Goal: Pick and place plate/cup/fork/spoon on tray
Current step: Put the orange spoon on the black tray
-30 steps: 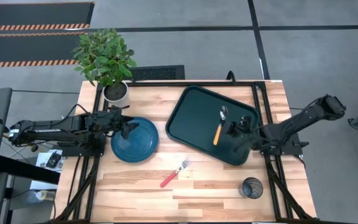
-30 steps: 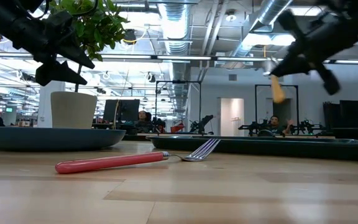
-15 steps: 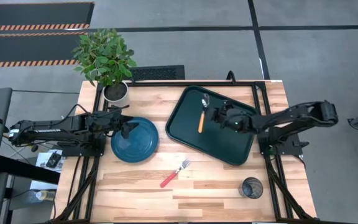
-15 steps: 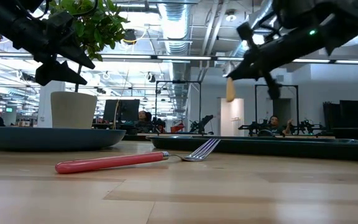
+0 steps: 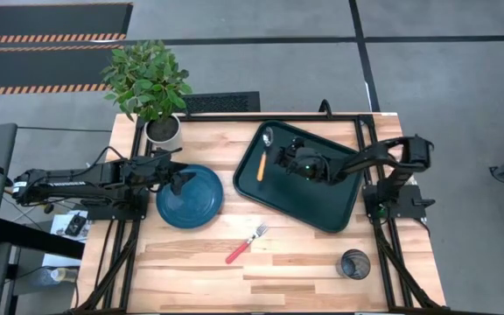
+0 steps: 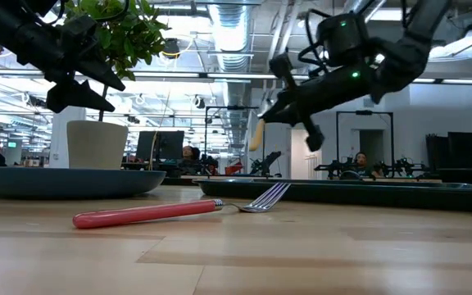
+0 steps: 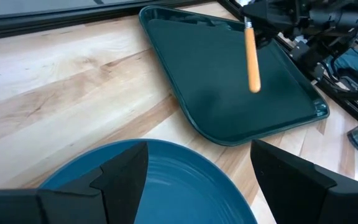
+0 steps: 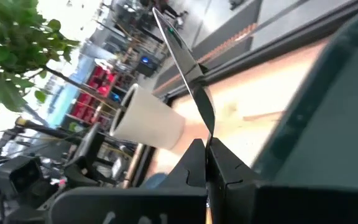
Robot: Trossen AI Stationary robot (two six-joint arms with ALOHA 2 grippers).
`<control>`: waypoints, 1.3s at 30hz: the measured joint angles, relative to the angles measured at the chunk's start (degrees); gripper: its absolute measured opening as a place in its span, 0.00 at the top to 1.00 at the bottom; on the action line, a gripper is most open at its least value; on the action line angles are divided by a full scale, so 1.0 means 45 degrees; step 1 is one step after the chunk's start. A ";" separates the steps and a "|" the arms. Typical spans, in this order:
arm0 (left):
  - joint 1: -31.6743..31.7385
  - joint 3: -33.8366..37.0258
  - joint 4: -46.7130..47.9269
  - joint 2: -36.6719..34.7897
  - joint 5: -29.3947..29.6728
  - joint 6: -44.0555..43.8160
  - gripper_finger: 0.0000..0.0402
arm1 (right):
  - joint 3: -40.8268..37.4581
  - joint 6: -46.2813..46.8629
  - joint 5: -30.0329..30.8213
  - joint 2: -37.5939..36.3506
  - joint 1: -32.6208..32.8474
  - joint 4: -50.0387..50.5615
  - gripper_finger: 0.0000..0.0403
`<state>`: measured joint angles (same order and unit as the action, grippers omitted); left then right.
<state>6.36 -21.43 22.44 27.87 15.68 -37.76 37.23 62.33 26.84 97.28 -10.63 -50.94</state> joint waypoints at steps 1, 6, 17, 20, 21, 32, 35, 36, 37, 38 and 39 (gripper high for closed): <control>0.0002 0.0000 0.0001 0.0002 0.0000 0.0003 0.33 | 0.0174 -0.0137 0.0001 0.0291 0.0000 -0.0246 0.99; -0.0003 0.0000 0.0015 0.0002 0.0000 0.0078 0.33 | 0.0822 -0.0283 0.0007 0.1634 -0.0015 -0.1011 0.99; -0.0001 0.0000 0.0154 0.0002 -0.0005 0.0146 0.33 | 0.1215 0.0281 0.0768 0.3845 -0.0133 -0.3038 0.99; -0.0001 0.0000 0.0155 -0.0001 -0.0005 0.0147 0.33 | 0.1266 0.0266 0.0754 0.4042 -0.0194 -0.3216 0.99; -0.0001 0.0000 0.0153 0.0002 -0.0005 0.0147 0.33 | 0.1297 0.0196 0.0714 0.4064 -0.0232 -0.3212 0.99; 0.0001 0.0000 0.0146 0.0002 0.0000 0.0151 0.33 | 0.1274 0.0077 0.0715 0.4064 -0.0258 -0.2029 0.97; 0.0002 0.0000 0.0146 0.0000 0.0000 0.0151 0.33 | 0.1288 0.0087 0.0715 0.4059 -0.0253 -0.1714 0.94; 0.0002 0.0000 0.0144 0.0002 0.0000 0.0151 0.33 | 0.1283 0.0079 0.0715 0.4059 -0.0253 -0.1643 0.93; -0.0003 0.0000 0.0144 -0.0003 -0.0005 0.0151 0.33 | 0.1283 0.0068 0.0715 0.4059 -0.0258 -0.1595 0.92; -0.0003 0.0000 0.0146 -0.0002 0.0000 0.0151 0.33 | 0.1283 0.0046 0.0715 0.4059 -0.0258 -0.1591 0.91; -0.0001 0.0000 0.0144 0.0002 0.0000 0.0151 0.33 | 0.1283 0.0037 0.0715 0.4059 -0.0258 -0.1576 0.90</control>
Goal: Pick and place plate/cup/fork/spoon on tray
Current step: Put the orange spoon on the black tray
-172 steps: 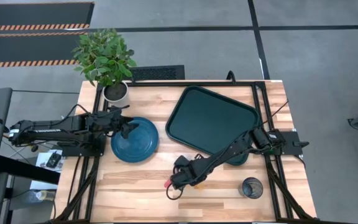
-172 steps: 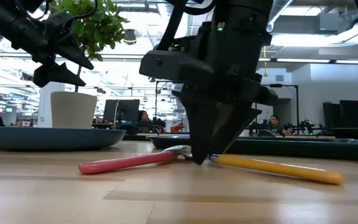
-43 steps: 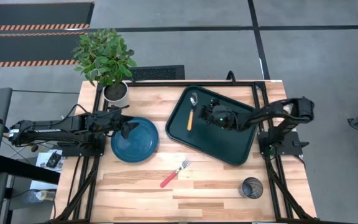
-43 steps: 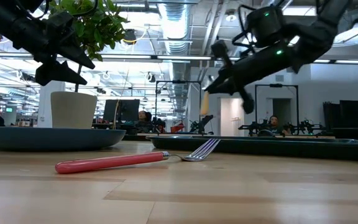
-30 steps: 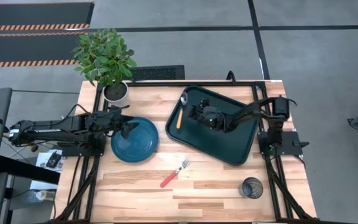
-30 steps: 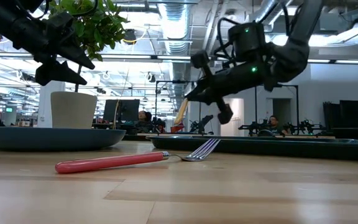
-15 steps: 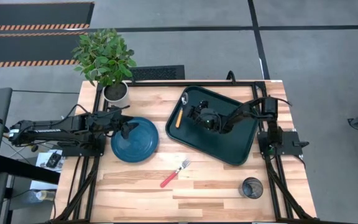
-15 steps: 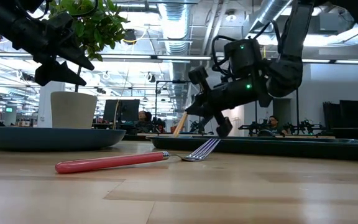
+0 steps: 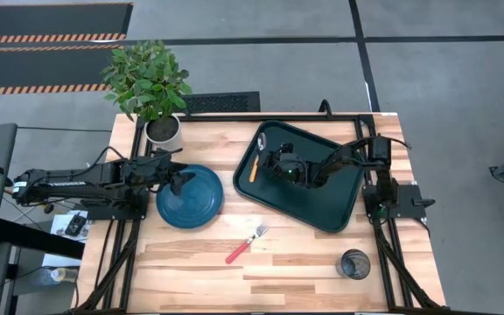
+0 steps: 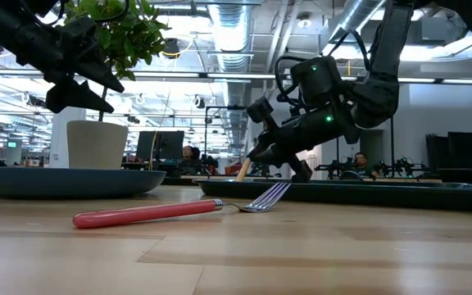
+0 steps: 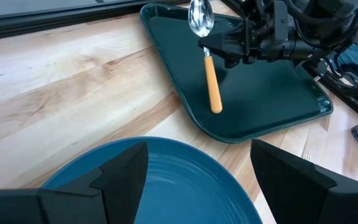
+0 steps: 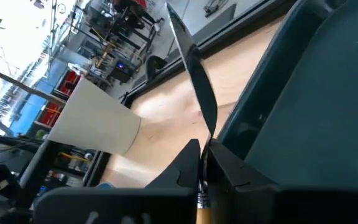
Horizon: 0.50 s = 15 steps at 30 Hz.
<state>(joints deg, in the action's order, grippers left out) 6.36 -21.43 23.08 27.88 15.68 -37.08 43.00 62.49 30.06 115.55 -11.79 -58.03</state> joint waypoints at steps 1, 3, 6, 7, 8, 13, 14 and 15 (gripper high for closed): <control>0.0002 0.0000 0.0002 -0.0005 -0.0005 0.0000 0.33 | 0.0000 -0.0010 0.0000 0.0000 0.0000 0.0070 0.89; -0.0003 0.0000 0.0000 0.0000 0.0000 0.0000 0.33 | -0.0005 -0.0042 0.0000 0.0000 0.0000 0.0272 0.88; -0.0003 0.0000 -0.0001 -0.0003 -0.0005 0.0000 0.33 | 0.0005 -0.0055 0.0000 0.0000 0.0000 0.0692 0.87; 0.0002 0.0000 0.0001 -0.0001 -0.0005 0.0000 0.33 | 0.0013 -0.0091 0.0000 -0.0012 0.0000 0.0791 0.87; -0.0003 0.0000 -0.0003 -0.0003 -0.0005 0.0000 0.33 | 0.0015 -0.0248 -0.0003 -0.0015 0.0000 0.0853 0.87; -0.0001 0.0000 0.0000 -0.0005 -0.0008 0.0000 0.33 | 0.0015 -0.0701 -0.0015 -0.0020 0.0005 0.0940 0.87; 0.0002 0.0000 0.0000 0.0000 -0.0005 0.0000 0.33 | 0.0015 -0.0840 -0.0024 -0.0024 0.0005 0.0954 0.87; -0.0003 0.0000 -0.0003 -0.0005 -0.0005 -0.0004 0.33 | 0.0027 -0.0973 -0.0037 -0.0024 0.0005 0.0983 0.87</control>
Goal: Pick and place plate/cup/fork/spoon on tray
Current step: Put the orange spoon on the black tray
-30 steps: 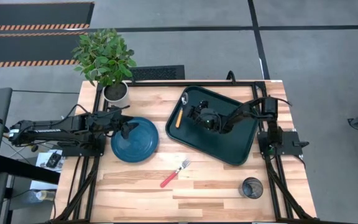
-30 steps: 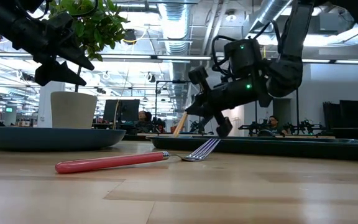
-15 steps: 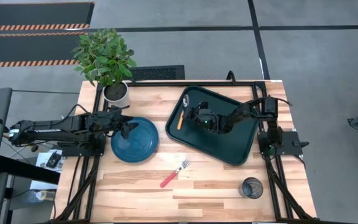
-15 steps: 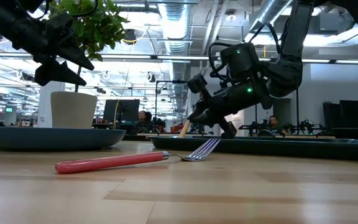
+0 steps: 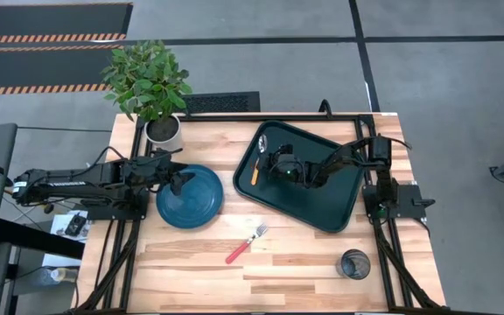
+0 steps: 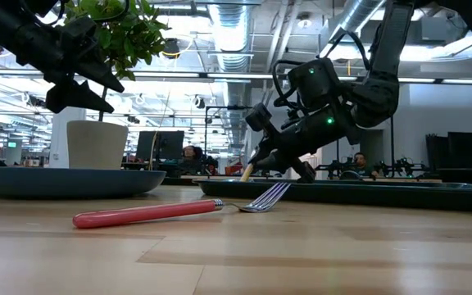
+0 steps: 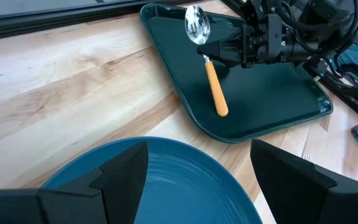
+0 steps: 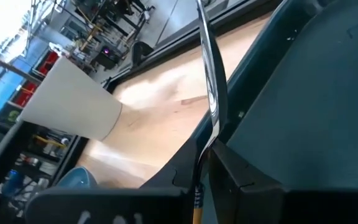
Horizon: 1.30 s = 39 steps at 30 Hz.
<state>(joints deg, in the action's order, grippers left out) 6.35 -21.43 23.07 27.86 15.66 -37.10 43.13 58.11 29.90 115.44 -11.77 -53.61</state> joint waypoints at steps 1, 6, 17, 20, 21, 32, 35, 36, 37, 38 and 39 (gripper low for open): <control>0.0000 0.0000 0.0000 0.0001 0.0000 -0.0001 0.33 | 0.0042 -0.0193 -0.0018 0.0000 0.0000 0.0054 0.87; 0.0000 0.0000 0.0001 0.0005 -0.0005 -0.0006 0.33 | 0.0732 -0.0925 -0.0026 0.0000 0.0000 0.1151 0.87; 0.0000 0.0000 0.0087 0.0000 -0.0068 -0.0006 0.33 | 0.3464 -0.1781 0.0028 -0.0024 0.0029 0.8236 0.87; 0.0000 0.0000 0.0110 0.0002 -0.0068 -0.0006 0.33 | 0.3906 -0.1985 0.0047 -0.0029 0.0029 0.9542 0.87; 0.0005 0.0000 0.0114 0.0003 -0.0068 -0.0006 0.33 | 0.4050 -0.2018 0.0042 -0.0029 0.0029 0.9977 0.86; 0.0002 0.0000 0.0123 0.0004 -0.0068 -0.0006 0.33 | 0.5250 -0.2279 0.0033 -0.0019 0.0089 1.3347 0.59; 0.0000 0.0000 0.0131 0.0003 -0.0068 -0.0006 0.33 | 0.5510 -0.2335 0.0280 -0.0378 0.0145 1.4278 0.53; 0.0000 0.0000 0.0136 0.0000 -0.0064 -0.0002 0.33 | 0.5587 -0.2439 0.0439 -0.0601 0.0189 1.4431 0.52; 0.0005 0.0000 0.0136 0.0005 -0.0063 -0.0001 0.33 | 0.5674 -0.2579 0.0496 -0.0855 0.0214 1.4453 0.51; 0.0000 0.0000 0.0141 0.0005 -0.0068 -0.0001 0.33 | 0.5680 -0.2726 0.0515 -0.1144 0.0227 1.4687 0.50; 0.0002 0.0000 0.0136 0.0000 -0.0066 -0.0001 0.33 | 0.5680 -0.2892 0.0520 -0.1491 0.0238 1.5059 0.49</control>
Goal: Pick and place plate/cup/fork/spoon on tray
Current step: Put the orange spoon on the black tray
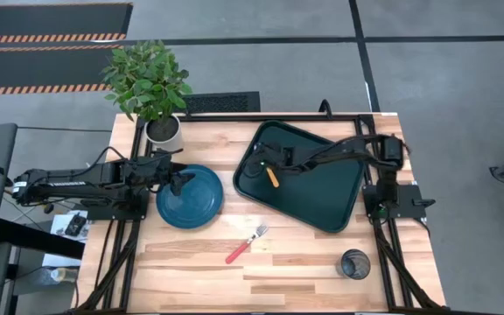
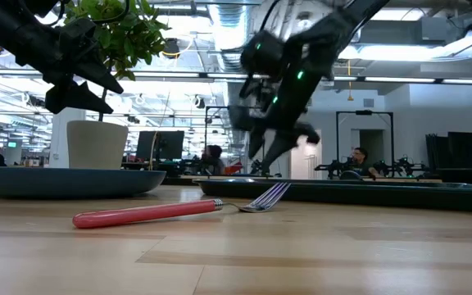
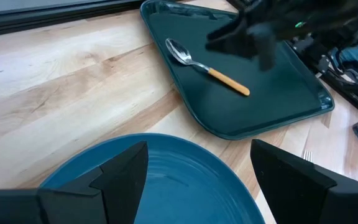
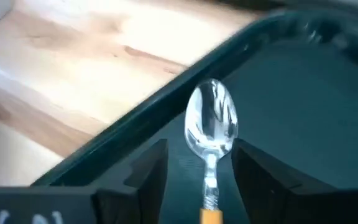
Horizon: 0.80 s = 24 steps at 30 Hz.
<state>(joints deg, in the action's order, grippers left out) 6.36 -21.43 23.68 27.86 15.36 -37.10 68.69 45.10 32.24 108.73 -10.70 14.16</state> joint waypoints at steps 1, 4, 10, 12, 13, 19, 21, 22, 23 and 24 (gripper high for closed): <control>0.0001 0.0000 0.0002 0.0000 0.0003 0.0000 0.33 | -0.0006 -0.0093 -0.0001 -0.0337 0.0000 0.0521 0.49; -0.0002 0.0000 0.0005 0.0000 -0.0007 0.0015 0.33 | -0.0015 -0.0096 -0.0546 -0.1094 -0.0010 0.2063 0.50; 0.0002 -0.0005 -0.0013 0.0001 0.0004 0.0039 0.33 | -0.0019 0.0952 -0.1484 -0.1230 0.0252 0.4749 0.55; -0.0002 0.0000 -0.0005 0.0005 0.0009 0.0049 0.33 | -0.0027 0.1306 -0.1577 -0.0816 0.0467 0.5175 0.59; -0.0002 -0.0002 -0.0005 0.0000 0.0008 0.0049 0.33 | -0.0044 0.1393 -0.1654 -0.0566 0.0586 0.5282 0.62; -0.0002 -0.0002 0.0000 0.0005 0.0008 0.0053 0.33 | -0.0049 0.1960 -0.2037 0.0467 0.1170 0.5327 0.80; -0.0002 -0.0001 -0.0003 0.0000 0.0008 0.0055 0.33 | -0.0049 0.2069 -0.2003 0.0520 0.1343 0.5322 0.86; -0.0002 0.0000 -0.0001 0.0005 0.0008 0.0061 0.33 | -0.0049 0.2115 -0.2013 0.0515 0.1427 0.5327 0.88; -0.0002 -0.0001 -0.0005 0.0000 0.0008 0.0085 0.33 | -0.0049 0.2120 -0.2013 0.0515 0.1504 0.5284 0.90; -0.0002 -0.0002 -0.0005 0.0000 0.0008 0.0097 0.33 | -0.0049 0.2119 -0.2012 0.0515 0.1584 0.5219 0.92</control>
<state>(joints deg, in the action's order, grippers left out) 6.35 -21.44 23.66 27.86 15.40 -36.67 68.47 54.63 23.19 111.04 -3.57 37.64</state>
